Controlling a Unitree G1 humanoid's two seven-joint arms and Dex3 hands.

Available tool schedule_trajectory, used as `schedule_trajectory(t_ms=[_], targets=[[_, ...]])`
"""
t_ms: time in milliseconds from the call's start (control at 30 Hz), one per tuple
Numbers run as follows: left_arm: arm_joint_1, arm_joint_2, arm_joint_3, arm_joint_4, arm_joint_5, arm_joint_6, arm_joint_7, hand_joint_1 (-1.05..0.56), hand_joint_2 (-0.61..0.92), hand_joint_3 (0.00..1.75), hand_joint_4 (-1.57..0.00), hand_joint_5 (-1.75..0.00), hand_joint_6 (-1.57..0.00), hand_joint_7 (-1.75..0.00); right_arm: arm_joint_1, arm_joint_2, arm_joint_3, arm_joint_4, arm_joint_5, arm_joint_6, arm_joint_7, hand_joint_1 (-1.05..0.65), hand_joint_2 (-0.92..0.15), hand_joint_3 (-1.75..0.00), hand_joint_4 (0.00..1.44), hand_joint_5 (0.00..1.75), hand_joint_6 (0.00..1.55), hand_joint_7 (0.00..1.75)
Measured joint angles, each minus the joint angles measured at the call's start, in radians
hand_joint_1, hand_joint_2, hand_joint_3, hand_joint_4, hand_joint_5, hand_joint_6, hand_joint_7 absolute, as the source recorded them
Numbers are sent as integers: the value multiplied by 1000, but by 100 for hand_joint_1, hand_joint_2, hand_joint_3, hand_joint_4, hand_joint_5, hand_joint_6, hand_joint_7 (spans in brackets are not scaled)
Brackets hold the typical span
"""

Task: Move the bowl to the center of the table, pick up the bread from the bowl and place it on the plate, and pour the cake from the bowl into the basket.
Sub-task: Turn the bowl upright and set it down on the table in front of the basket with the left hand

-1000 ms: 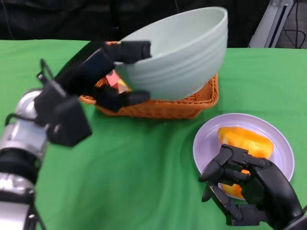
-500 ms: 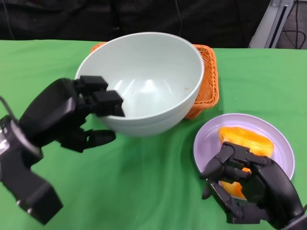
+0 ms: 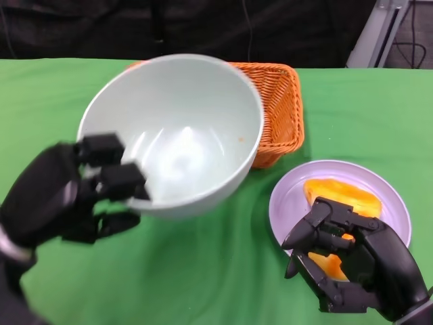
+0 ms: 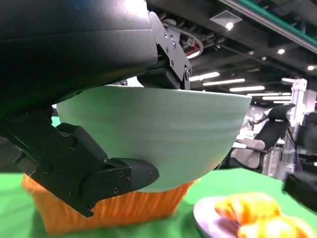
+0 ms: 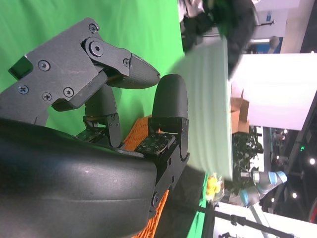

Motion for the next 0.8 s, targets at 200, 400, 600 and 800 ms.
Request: schedule_trajectory(t_ms=[200, 400, 600, 800], targets=[[87, 67, -120, 5, 101, 56, 158, -12, 72, 55, -76, -173, -69, -148, -14, 0, 1, 0, 7, 3, 1, -12, -48, -103, 67, 152, 66, 126], [107, 101, -200, 4, 99, 84, 220, -5, 76, 47, -75, -175, -68, -145, -15, 0, 0, 3, 7, 3, 3, -13, -47, -103, 67, 151, 66, 125], [131, 117, -248, 3, 95, 91, 222, -11, 80, 45, -71, -175, -74, -128, -18, 0, 0, 4, 8, 3, 4, -13, -48, -103, 67, 150, 67, 124], [127, 124, -288, 17, 65, 124, 199, -10, 82, 39, -71, -175, -75, -130, -19, 0, 0, 3, 9, 5, 5, -12, -48, -103, 67, 150, 67, 123]])
